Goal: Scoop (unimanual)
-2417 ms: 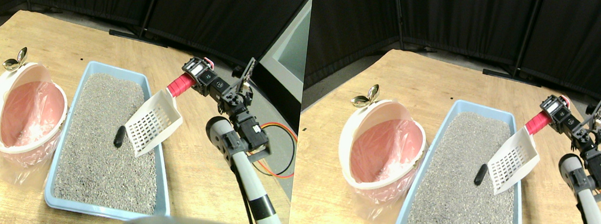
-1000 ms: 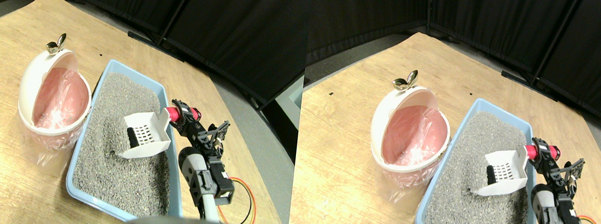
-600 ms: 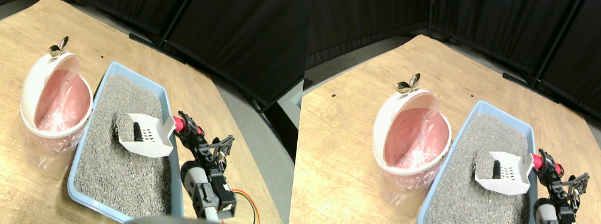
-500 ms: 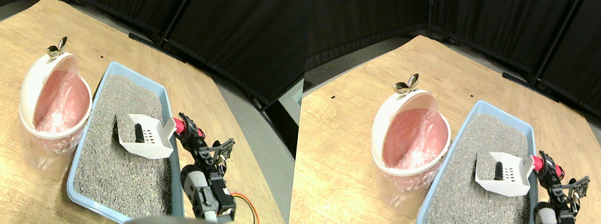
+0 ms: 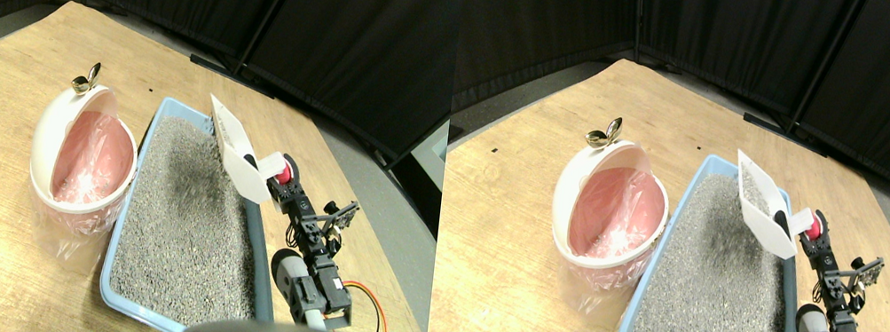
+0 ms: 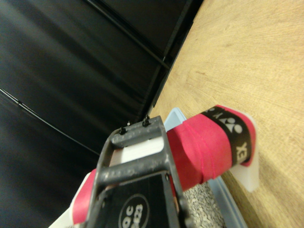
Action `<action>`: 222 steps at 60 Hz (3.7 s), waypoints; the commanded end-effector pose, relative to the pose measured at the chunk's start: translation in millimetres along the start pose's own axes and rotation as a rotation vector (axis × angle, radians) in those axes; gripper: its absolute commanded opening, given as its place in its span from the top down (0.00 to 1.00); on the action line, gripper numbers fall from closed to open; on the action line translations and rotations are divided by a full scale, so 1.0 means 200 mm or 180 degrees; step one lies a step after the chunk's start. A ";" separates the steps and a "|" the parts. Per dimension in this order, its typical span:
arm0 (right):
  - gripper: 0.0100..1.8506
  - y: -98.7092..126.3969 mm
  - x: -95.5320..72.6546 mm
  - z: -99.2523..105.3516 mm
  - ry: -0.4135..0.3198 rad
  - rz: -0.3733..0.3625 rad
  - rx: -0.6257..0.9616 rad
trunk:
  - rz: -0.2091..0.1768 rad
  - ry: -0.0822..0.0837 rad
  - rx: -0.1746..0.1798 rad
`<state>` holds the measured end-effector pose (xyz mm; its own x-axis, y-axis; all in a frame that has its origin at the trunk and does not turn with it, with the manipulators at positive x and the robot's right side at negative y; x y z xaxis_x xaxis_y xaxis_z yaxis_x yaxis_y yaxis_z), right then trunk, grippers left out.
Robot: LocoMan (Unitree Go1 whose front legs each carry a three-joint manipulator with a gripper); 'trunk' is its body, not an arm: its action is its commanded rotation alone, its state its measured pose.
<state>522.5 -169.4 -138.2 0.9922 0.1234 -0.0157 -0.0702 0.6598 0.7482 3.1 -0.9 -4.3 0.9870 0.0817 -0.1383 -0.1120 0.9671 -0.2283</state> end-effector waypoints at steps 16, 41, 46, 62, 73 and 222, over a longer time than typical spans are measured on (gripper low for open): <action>0.97 0.07 0.02 0.02 -0.0151 0.0219 0.0011 | 0.0005 -0.0094 -0.0019; 0.97 0.09 0.01 -0.01 -0.0062 0.0199 -0.0157 | 0.0049 -0.0099 -0.0041; 0.97 0.09 0.01 0.00 -0.0022 0.0219 -0.0143 | 0.0047 -0.0099 -0.0043; 0.97 0.12 0.02 -0.01 0.0044 0.0207 -0.0174 | 0.0069 -0.0093 -0.0062; 0.97 0.14 0.03 -0.02 0.0105 0.0337 -0.0314 | 0.0119 -0.0105 -0.0089; 0.97 0.62 0.22 -0.23 0.0862 0.1143 -0.2734 | 0.0931 -0.0206 -0.0544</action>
<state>552.7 -54.7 -84.0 0.8632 0.4767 -0.1661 -0.4828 0.8757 0.0040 -5.7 0.9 -3.4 0.9245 0.3520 -0.1460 -0.3811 0.8567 -0.3476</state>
